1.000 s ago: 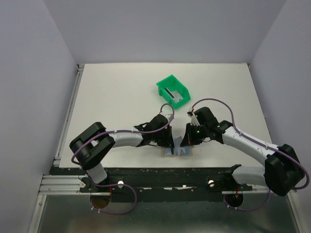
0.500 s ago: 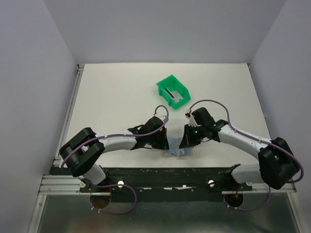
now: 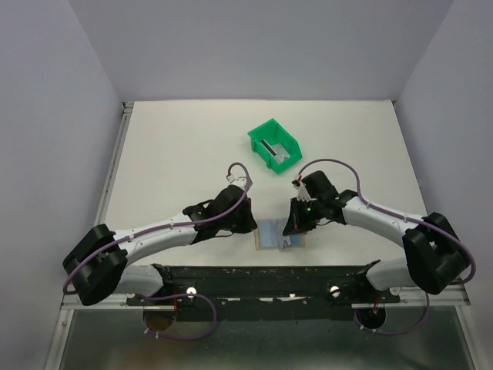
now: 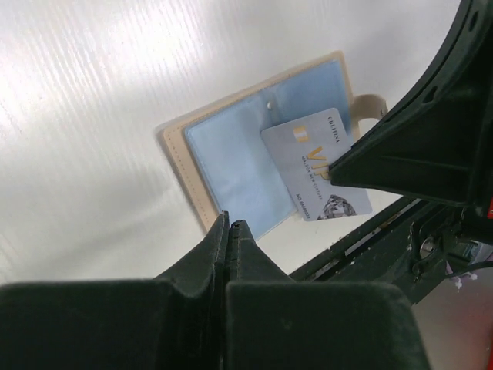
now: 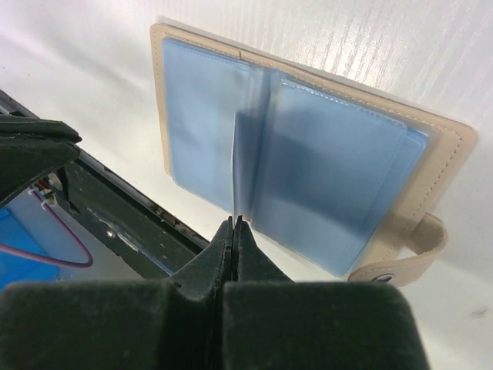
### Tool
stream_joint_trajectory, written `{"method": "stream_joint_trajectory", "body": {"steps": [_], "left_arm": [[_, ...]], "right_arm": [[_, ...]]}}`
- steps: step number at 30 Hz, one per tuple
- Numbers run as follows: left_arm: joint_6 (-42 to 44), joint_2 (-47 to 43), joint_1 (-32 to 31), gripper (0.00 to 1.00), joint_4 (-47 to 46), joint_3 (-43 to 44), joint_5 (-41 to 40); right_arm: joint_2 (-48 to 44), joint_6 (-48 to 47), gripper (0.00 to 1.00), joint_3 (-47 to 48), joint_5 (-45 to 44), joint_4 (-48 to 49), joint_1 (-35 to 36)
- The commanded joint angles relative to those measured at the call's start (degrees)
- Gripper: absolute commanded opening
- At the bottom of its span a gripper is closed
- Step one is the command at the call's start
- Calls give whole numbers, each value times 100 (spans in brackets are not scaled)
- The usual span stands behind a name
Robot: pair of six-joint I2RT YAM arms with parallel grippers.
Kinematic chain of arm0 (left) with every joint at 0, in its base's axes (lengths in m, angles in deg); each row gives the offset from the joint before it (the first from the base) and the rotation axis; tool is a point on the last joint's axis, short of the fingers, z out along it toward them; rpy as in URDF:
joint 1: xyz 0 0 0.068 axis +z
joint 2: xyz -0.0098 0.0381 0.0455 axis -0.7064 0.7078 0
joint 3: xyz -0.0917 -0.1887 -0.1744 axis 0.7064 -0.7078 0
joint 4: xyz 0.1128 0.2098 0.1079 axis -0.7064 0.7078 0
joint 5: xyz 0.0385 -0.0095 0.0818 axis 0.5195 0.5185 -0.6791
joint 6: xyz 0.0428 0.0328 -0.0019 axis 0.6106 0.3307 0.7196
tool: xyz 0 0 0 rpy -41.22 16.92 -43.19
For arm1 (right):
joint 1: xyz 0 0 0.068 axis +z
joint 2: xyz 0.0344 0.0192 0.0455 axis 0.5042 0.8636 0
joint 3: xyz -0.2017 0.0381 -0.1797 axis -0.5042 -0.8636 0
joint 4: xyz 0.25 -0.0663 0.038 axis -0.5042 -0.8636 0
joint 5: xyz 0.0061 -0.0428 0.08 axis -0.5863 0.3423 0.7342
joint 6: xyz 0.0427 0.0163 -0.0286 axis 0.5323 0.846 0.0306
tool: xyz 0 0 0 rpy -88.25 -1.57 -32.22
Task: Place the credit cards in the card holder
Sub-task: Insert the credit card into the card holder.
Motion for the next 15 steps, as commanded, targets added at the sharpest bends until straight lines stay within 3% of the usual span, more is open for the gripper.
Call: {"method": "stream_joint_trajectory", "body": {"steps": [1,8,15], "left_arm": [[319,232,-26,0,-133,337,-163],[232,717,-18,0,-449,347,127],[188,699,-9,0,-441,197,110]], "right_arm": [[-154,134,0,-175,-93,277,-23],[-857,336,0,-395,-770,286,-49],[-1192,205,0,-580,-621,383,-295]]}}
